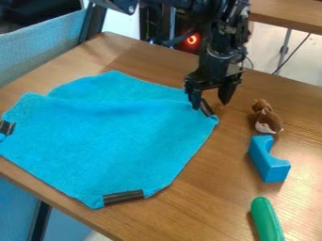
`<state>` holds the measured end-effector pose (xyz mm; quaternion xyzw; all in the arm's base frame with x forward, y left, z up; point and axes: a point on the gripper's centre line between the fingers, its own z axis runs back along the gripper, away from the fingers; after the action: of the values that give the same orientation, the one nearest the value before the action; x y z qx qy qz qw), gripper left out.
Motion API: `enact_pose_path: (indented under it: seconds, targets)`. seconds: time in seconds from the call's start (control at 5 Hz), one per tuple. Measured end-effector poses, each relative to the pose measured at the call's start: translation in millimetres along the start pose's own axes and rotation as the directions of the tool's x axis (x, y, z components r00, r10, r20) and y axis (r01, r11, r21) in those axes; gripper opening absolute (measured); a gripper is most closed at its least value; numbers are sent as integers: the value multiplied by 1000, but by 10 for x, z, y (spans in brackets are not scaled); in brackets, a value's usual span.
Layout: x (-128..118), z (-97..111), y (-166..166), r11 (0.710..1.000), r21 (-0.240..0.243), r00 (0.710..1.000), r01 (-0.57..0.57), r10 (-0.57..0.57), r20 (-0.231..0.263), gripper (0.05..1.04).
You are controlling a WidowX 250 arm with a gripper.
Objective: Fold the cloth from top right to bottom left
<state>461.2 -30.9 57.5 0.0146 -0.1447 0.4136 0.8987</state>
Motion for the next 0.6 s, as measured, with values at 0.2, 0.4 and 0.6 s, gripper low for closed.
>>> enact_pose_path:
  seconds: [0.2,0.4,0.6]
  targets:
    - [-15,-103,62,1000,31,1000,6,-6,11,572]
    - [-25,-109,77,999,32,1000,27,-27,10,288]
    - [-5,-98,144,999,27,999,42,-41,-8,121]
